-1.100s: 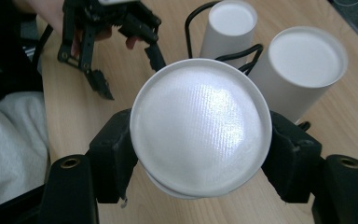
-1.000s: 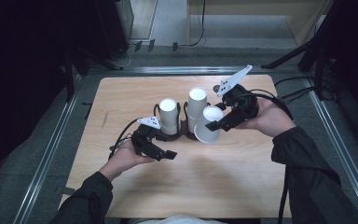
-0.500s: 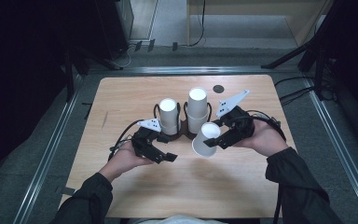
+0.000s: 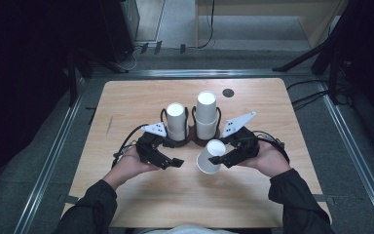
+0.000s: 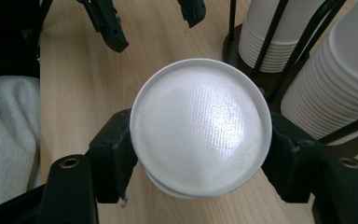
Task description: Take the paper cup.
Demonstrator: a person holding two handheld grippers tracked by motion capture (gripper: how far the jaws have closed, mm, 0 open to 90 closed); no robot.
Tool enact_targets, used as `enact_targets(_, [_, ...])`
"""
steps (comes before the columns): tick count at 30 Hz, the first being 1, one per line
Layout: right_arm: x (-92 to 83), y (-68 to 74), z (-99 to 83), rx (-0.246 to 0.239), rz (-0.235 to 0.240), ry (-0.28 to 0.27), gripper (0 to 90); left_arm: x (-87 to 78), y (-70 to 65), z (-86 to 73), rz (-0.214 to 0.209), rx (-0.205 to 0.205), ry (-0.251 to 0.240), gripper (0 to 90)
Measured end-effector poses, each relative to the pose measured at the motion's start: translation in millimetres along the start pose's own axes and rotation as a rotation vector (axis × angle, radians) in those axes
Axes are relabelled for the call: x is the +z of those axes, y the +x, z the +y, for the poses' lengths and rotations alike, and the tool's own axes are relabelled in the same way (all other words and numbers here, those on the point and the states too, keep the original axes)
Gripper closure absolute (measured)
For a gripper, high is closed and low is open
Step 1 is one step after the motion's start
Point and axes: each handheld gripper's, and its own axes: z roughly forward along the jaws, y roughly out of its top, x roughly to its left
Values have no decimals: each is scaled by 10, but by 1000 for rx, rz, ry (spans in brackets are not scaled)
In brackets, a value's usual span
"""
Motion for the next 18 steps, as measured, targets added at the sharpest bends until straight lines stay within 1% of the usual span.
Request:
enact_targets(3, [34,13,-15,0,2,-7,332,4,1,-2,-1,1,4,146])
enact_targets(4, [47,20,-20,4,8,-10,332,9,6,-4,-2,1,7,146])
enact_targets(5, [107,52,-46,5,34,-27,332,16,9,-7,-2,-2,13,146])
enact_targets(6, [130,68,-55,1,36,-32,332,16,9,-7,-2,-2,13,146])
enact_targets(7, [130,68,-55,1,36,-32,332,19,9,-7,-1,-1,14,146])
enact_targets(9, [199,92,-57,7,51,-22,332,26,15,-7,-2,3,9,146])
enact_targets(10, [262,104,-53,-9,47,-15,332,30,19,-7,1,3,9,147])
enact_targets(13, [285,102,-59,2,49,-22,332,34,9,-7,2,7,6,146])
enact_targets(14, [297,92,-66,15,50,-34,332,34,5,-5,1,13,7,146])
enact_targets(15, [314,72,-80,39,60,-59,332,34,-12,-4,-1,18,3,146])
enact_targets(16, [314,72,-80,39,60,-59,332,34,-12,-4,-1,18,3,146])
enact_targets(17, [329,48,-94,53,65,-76,332,37,-31,-4,-8,17,-5,146])
enact_targets(18, [329,48,-94,53,65,-76,332,37,-31,-4,-8,17,-5,145])
